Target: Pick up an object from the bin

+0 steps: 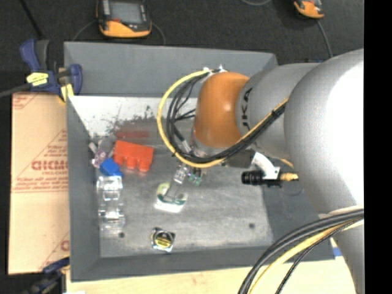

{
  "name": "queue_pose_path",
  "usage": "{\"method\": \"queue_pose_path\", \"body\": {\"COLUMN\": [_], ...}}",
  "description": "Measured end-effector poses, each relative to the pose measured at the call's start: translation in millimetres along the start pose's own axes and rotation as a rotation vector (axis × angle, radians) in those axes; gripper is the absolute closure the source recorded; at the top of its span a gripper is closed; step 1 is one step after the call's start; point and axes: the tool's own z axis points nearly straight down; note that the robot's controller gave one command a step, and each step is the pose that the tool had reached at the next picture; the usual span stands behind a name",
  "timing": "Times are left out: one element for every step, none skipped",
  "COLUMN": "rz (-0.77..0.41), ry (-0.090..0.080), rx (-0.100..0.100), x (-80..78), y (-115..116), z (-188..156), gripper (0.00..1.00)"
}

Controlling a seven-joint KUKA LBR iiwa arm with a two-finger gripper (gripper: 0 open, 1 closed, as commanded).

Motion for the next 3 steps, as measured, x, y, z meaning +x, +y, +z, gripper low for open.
{"method": "queue_pose_path", "body": {"rz": [0.15,0.149,0.149], "ry": [0.008,0.006,0.005], "rx": [0.002,0.0,-0.003], "x": [17.8,16.8,15.5], "y": [5.7,6.0,7.1], "z": [44.5,43.3,40.2], "gripper": [0.0,0.0,1.0]}}
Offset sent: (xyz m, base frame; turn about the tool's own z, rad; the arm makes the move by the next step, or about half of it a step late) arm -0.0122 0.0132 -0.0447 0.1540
